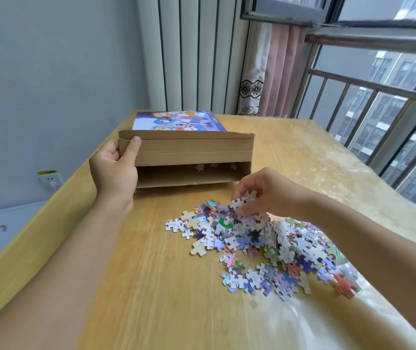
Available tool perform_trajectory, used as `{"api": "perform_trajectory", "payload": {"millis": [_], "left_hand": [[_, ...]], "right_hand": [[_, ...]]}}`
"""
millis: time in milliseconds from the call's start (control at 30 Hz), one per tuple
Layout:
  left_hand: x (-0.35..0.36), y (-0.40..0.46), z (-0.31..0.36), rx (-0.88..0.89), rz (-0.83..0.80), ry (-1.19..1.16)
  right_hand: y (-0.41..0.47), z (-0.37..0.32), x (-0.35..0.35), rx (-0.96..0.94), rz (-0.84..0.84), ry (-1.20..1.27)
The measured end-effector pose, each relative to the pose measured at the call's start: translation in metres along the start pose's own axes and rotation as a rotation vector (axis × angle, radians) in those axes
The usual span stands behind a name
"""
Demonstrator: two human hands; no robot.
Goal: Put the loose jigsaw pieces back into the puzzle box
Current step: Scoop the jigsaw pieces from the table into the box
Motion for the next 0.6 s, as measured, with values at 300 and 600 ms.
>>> {"api": "perform_trajectory", "payload": {"millis": [300,600], "left_hand": [[0.007,0.033,0.052,-0.058,-0.013,0.068],[0.011,0.041,0.076,-0.12,-0.03,0.089]], "right_hand": [[0.022,-0.064,-0.019,-0.464,0.413,0.157],[0.06,-0.082,-0.001,-1.117,0.278,-0.967]]}}
Point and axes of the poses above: each hand's wrist, its own y-axis towards the middle knuckle, its own x-axis out of the palm, z = x × y, the point moved 3 cm from there along y, towards the middle knuckle, and after that the axes turned 12 degrees about y, right-handed, at the moved point
